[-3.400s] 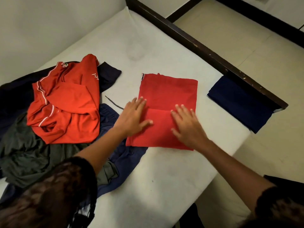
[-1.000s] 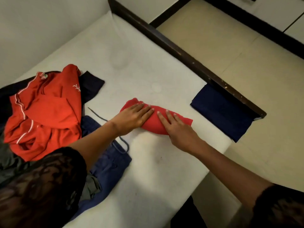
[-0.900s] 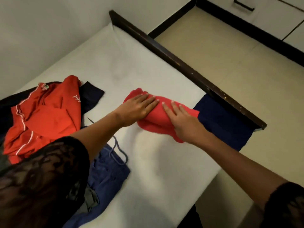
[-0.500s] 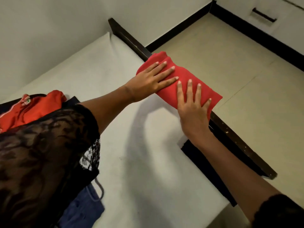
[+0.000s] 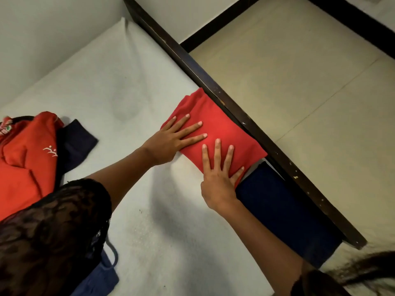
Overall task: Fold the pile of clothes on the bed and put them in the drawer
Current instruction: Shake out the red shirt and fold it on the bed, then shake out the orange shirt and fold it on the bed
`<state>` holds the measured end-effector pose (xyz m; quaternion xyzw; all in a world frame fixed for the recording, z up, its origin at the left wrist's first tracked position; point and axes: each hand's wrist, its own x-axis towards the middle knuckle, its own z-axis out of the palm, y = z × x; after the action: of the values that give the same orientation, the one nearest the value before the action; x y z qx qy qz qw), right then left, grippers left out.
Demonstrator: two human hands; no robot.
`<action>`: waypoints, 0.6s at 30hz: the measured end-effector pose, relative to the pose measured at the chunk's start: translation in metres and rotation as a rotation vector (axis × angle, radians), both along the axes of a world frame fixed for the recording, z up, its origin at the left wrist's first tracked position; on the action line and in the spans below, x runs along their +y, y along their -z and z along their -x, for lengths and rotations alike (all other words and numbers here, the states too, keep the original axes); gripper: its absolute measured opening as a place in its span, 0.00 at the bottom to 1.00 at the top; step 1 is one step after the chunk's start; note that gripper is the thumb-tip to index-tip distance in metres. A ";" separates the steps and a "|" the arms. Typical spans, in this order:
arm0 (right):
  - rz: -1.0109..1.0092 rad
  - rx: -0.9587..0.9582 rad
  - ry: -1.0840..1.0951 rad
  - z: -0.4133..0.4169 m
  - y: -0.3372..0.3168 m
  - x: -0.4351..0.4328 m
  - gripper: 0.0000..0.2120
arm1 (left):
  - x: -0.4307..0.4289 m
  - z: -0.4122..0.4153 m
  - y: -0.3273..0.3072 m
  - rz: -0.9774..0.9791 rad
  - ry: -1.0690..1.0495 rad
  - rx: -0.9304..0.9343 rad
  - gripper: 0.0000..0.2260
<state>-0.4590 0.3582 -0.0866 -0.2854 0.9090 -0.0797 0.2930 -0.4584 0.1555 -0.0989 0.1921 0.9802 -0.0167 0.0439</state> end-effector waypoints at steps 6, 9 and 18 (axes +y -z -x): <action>0.059 -0.028 0.021 0.008 -0.034 0.004 0.37 | -0.003 0.009 -0.042 0.046 0.033 -0.033 0.40; 0.109 0.049 0.048 0.005 -0.065 0.010 0.35 | 0.000 0.006 -0.085 0.095 -0.005 0.015 0.39; 0.241 0.207 0.146 -0.049 -0.251 -0.006 0.35 | 0.007 -0.079 -0.292 0.226 -0.146 0.285 0.40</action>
<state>-0.4098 0.3521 0.1640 -0.2585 0.9365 -0.1792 0.1550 -0.3796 0.1629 0.1930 0.1100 0.9798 -0.1502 -0.0729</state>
